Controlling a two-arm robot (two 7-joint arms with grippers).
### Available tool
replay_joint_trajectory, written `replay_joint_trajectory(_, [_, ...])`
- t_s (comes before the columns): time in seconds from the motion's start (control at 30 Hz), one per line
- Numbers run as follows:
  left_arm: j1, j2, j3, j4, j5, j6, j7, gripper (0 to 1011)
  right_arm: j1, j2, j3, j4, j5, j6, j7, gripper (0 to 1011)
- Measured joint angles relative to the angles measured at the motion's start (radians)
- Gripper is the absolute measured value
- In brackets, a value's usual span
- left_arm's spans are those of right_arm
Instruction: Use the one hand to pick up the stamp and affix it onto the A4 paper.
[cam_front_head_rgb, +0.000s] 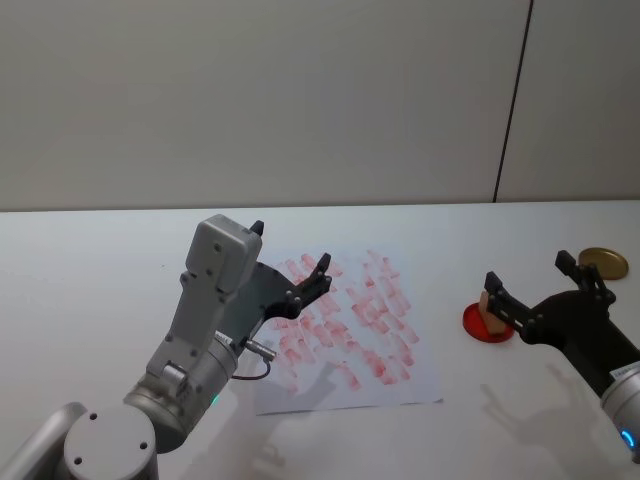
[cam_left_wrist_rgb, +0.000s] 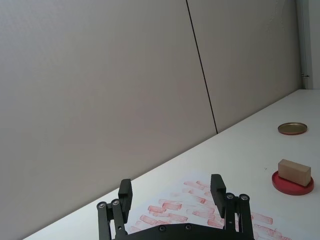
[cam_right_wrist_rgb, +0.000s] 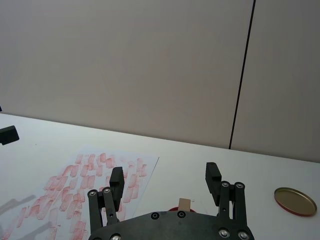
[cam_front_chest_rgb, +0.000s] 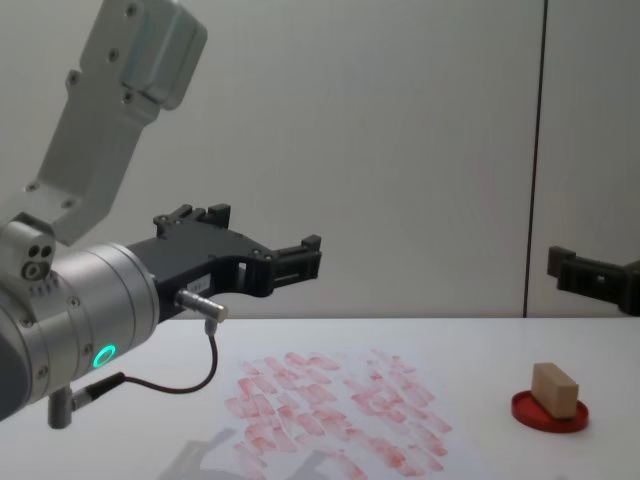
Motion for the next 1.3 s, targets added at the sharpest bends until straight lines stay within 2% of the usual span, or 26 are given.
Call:
replay_joint_trajectory(0.93, [0.000, 0.000, 0.000, 0.000, 0.000, 0.000, 0.000, 993, 0.000, -0.003, 0.000, 0.001, -0.002, 0.005, -0.005, 1001])
replay_joint_trajectory(1.2, [0.000, 0.000, 0.000, 0.000, 0.000, 0.000, 0.000, 993, 0.005, -0.025, -0.008, -0.002, -0.009, 0.063, -0.054, 1001])
replay_joint_trajectory(1.3, [0.000, 0.000, 0.000, 0.000, 0.000, 0.000, 0.000, 993, 0.016, -0.044, -0.012, 0.000, -0.009, 0.109, -0.086, 1001])
